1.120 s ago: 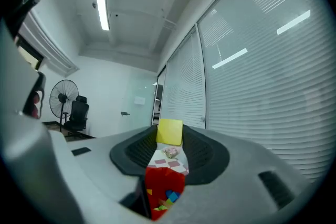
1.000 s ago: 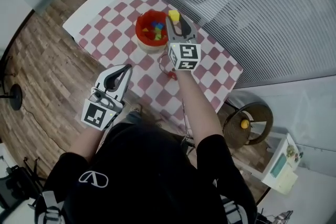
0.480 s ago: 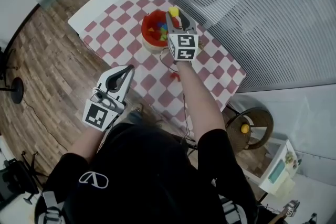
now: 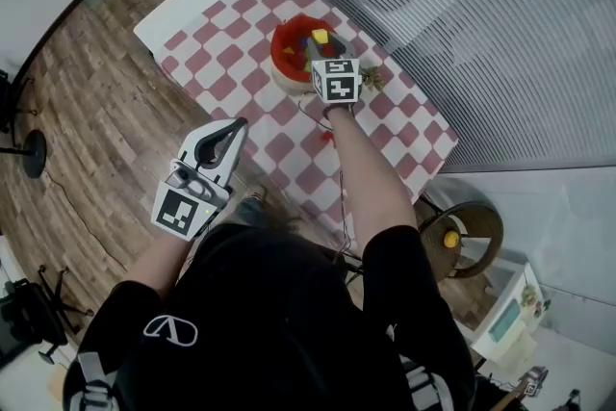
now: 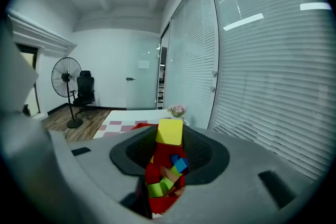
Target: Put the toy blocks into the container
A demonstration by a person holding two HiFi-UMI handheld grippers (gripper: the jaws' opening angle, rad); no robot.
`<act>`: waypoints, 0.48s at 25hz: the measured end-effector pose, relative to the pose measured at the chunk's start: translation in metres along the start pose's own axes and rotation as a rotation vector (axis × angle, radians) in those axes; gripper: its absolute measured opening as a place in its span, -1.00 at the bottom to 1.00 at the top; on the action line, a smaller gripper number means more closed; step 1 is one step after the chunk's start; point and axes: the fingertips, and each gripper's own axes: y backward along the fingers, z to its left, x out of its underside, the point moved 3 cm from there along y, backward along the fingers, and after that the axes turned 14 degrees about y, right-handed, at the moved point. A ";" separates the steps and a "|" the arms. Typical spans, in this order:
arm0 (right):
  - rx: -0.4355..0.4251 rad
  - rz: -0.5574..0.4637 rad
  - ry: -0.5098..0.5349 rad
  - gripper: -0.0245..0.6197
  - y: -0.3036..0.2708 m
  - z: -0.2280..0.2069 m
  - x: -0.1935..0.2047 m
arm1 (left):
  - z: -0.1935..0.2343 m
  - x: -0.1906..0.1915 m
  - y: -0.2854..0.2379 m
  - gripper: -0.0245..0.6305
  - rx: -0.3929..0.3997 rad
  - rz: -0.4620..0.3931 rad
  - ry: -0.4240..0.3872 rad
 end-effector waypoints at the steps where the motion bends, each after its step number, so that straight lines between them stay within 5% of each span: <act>1: -0.010 0.018 0.002 -0.45 -0.002 0.002 0.004 | 0.001 0.001 0.001 -0.91 -0.003 0.002 0.001; 12: -0.032 0.088 -0.011 -0.37 -0.011 0.005 0.023 | 0.003 0.003 0.002 -0.91 -0.009 0.009 0.004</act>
